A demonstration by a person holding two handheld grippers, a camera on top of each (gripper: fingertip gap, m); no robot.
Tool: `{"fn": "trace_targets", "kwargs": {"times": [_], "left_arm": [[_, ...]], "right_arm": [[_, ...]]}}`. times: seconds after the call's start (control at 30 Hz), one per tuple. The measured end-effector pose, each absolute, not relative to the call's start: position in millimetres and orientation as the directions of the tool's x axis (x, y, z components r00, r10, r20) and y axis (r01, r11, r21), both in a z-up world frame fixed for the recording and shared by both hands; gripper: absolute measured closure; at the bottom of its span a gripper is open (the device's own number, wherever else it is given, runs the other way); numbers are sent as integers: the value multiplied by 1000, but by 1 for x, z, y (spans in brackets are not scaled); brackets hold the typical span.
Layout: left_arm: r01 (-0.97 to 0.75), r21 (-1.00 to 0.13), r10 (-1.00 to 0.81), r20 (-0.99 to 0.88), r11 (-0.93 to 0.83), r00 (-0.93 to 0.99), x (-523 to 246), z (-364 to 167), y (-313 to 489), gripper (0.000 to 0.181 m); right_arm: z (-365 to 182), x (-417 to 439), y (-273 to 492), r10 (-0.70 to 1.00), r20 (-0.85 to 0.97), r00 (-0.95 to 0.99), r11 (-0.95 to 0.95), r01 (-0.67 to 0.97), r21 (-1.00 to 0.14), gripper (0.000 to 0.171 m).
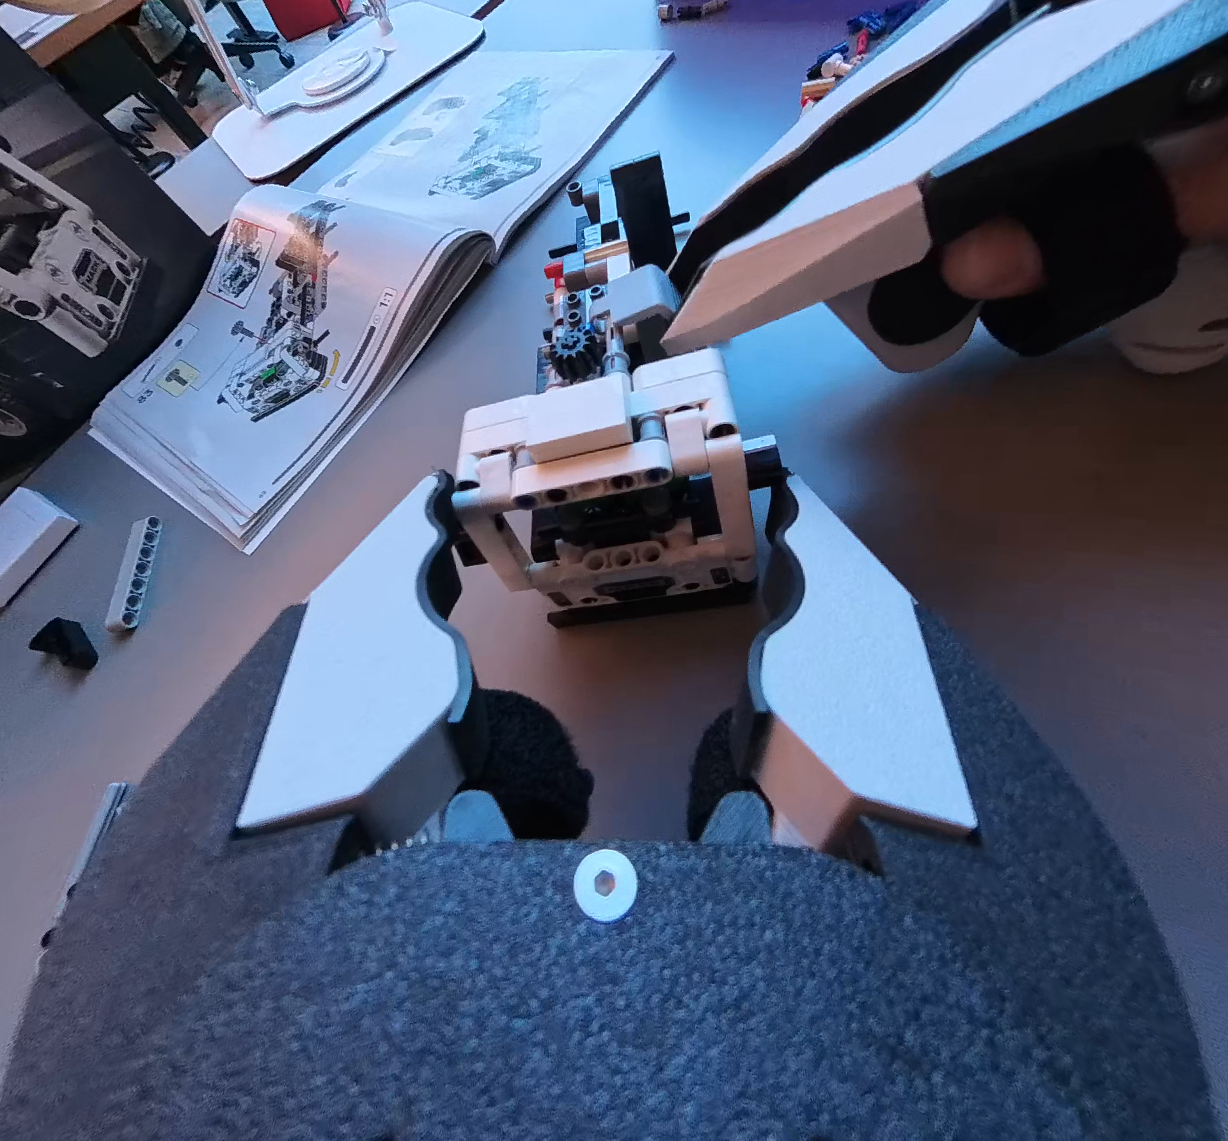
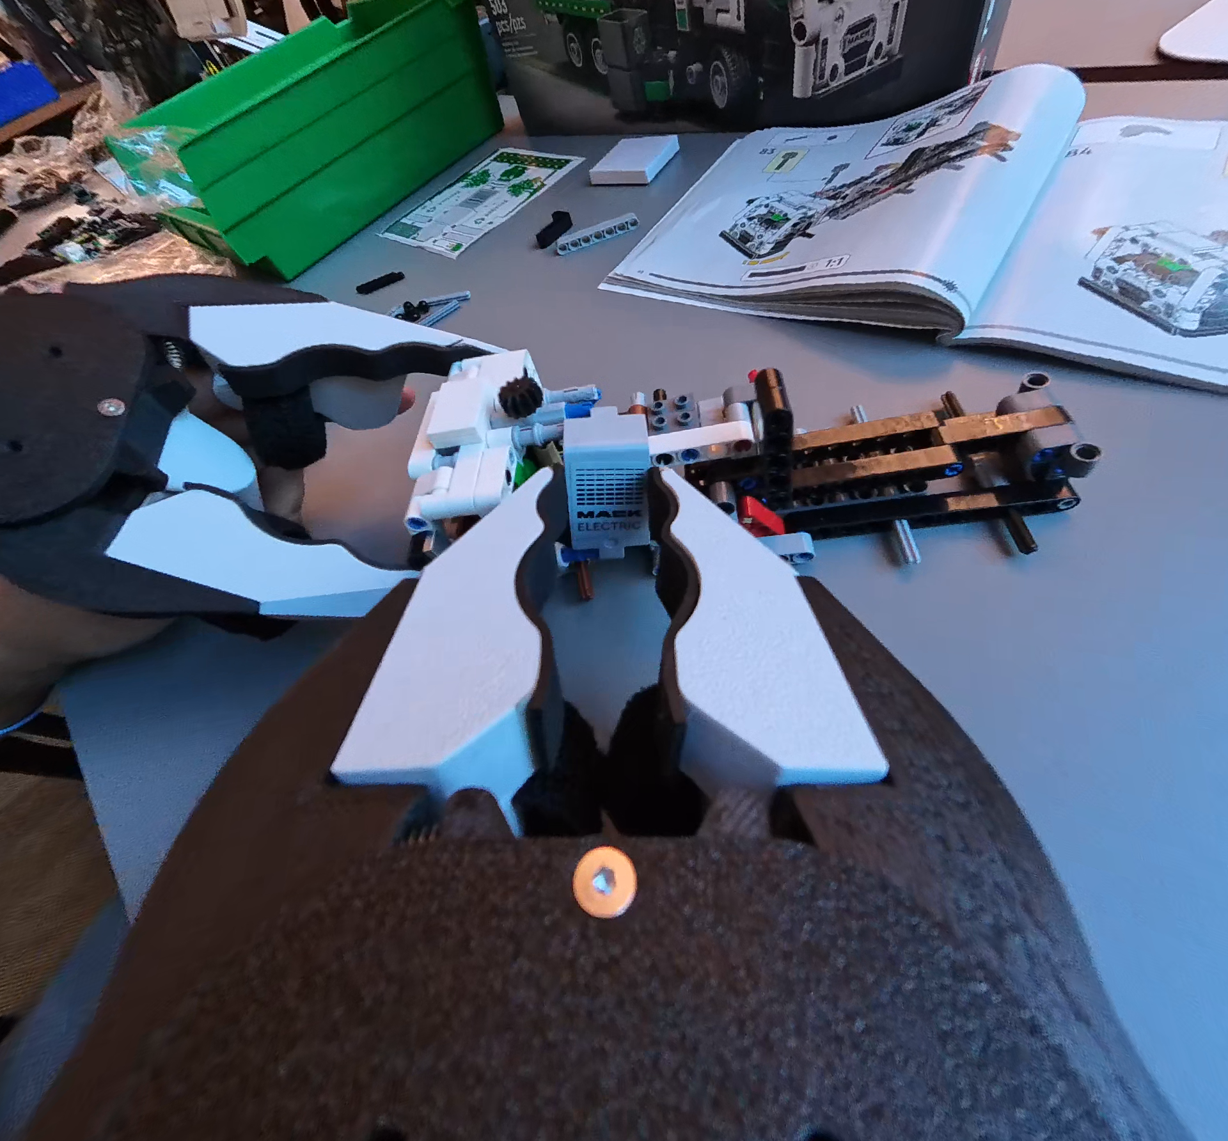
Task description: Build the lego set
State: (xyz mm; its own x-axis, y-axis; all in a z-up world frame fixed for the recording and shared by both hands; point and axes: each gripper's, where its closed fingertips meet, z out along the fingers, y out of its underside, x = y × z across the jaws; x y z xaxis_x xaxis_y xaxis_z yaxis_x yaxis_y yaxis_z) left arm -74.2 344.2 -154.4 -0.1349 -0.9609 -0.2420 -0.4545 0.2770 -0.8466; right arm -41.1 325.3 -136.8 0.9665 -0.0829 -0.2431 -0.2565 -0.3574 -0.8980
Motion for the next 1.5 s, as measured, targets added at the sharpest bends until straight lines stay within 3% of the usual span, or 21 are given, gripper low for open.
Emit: {"fn": "trace_targets", "kwargs": {"times": [0.1, 0.23, 0.4, 0.77, 0.97, 1.13, 1.5], "left_arm": [[-457, -842, -958, -256, 287, -131, -74, -155, 345, 89], [-457, -842, -958, -255, 286, -129, -74, -155, 345, 89], [-459, -841, -958, -258, 286, -124, -74, -155, 346, 89], [-461, -844, -962, -243, 273, -124, -74, -155, 346, 89], [-458, -842, -959, -253, 285, -130, -74, -155, 345, 89], [-455, -841, -957, -259, 292, -134, -74, -155, 344, 89], [-456, -841, -957, -257, 291, -135, -74, -155, 344, 89]], "right_arm": [[-138, -42, 325, -108, -173, 979, -377, -201, -904, 148], [-139, -41, 325, -114, -357, 927, -368, -373, -852, 148], [-139, -42, 326, -93, -363, 927, -347, -372, -861, 148], [-139, -43, 325, -80, -17, 997, -394, -47, -918, 148], [-135, -39, 325, 28, 135, 990, -368, 136, -920, 148], [-135, -40, 321, 49, -43, 998, -378, -22, -926, 148], [-136, -41, 319, 39, -28, 999, -383, -11, -924, 148]]}}
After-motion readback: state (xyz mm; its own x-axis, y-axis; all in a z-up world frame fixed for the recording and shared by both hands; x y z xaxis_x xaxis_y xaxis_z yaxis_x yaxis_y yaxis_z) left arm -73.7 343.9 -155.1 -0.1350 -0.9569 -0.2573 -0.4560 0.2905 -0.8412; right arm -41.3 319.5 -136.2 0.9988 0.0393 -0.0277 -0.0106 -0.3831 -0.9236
